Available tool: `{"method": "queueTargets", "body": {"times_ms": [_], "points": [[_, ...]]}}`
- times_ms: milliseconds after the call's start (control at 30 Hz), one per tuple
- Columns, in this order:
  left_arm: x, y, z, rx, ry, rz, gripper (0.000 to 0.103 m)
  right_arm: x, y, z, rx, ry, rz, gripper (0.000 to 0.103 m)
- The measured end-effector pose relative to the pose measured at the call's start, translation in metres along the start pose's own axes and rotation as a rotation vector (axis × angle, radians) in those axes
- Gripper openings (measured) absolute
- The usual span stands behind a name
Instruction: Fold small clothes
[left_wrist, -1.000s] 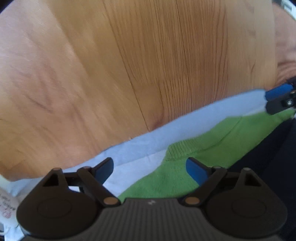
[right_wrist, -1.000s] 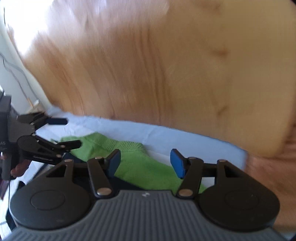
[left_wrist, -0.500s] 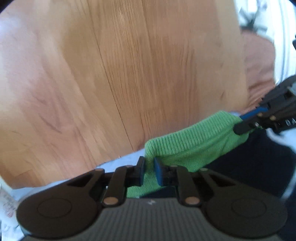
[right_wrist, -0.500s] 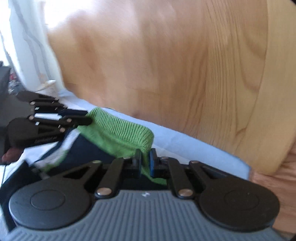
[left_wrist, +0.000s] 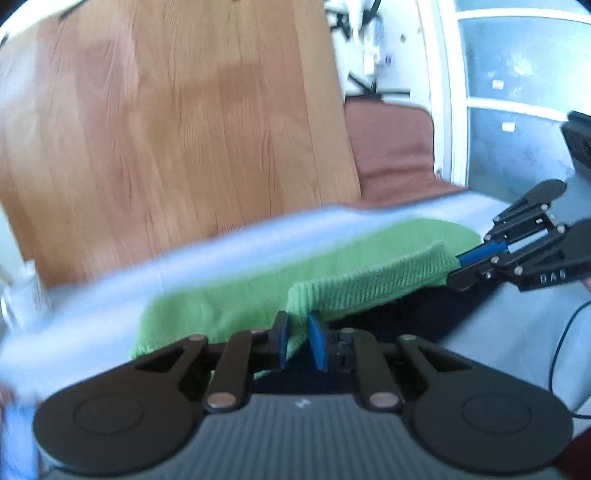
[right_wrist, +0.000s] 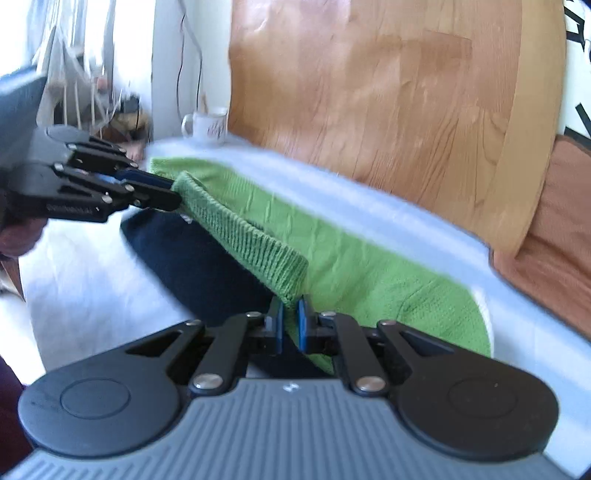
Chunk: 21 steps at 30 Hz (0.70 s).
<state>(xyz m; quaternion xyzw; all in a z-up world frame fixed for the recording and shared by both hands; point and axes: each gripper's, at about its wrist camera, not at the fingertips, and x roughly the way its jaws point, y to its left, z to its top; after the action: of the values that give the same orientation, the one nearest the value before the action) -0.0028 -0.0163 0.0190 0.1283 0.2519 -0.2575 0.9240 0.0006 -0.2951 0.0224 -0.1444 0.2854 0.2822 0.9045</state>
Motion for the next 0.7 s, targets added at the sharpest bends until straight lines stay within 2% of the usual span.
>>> {"method": "queueTargets", "body": {"times_ms": [100, 133, 200, 233, 300, 333, 433, 500, 600, 700], "points": [[0.013, -0.003, -0.027, -0.073, 0.14, 0.004, 0.018, 0.016, 0.0, -0.023, 0.081, 0.071, -0.011, 0.016], [0.009, -0.004, -0.03, -0.085, 0.151, 0.01, 0.019, 0.016, -0.005, -0.027, 0.121, 0.085, -0.006, 0.017], [-0.012, 0.001, -0.029, -0.103, 0.108, -0.01, 0.022, -0.005, -0.013, -0.03, 0.195, 0.05, 0.014, 0.022], [-0.025, 0.008, -0.024, -0.125, 0.064, -0.012, 0.03, -0.018, -0.016, -0.029, 0.219, 0.009, 0.019, 0.024], [-0.044, 0.026, -0.01, -0.195, -0.024, 0.004, 0.039, -0.039, -0.026, -0.023, 0.28, -0.085, 0.004, 0.03], [-0.048, 0.035, -0.002, -0.244, -0.06, 0.013, 0.039, -0.044, -0.033, -0.018, 0.331, -0.126, -0.004, 0.03], [-0.036, 0.053, 0.022, -0.376, -0.111, 0.023, 0.038, -0.034, -0.042, -0.004, 0.475, -0.189, -0.016, 0.031], [-0.016, 0.057, 0.033, -0.426, -0.116, 0.034, 0.038, -0.014, -0.04, -0.002, 0.533, -0.205, 0.021, 0.031], [0.018, 0.05, 0.031, -0.401, -0.056, 0.123, 0.038, 0.021, -0.031, -0.009, 0.594, -0.145, 0.053, 0.031], [0.053, 0.05, 0.006, -0.356, 0.091, 0.248, 0.035, 0.035, -0.026, -0.03, 0.628, -0.092, 0.045, 0.026]]}}
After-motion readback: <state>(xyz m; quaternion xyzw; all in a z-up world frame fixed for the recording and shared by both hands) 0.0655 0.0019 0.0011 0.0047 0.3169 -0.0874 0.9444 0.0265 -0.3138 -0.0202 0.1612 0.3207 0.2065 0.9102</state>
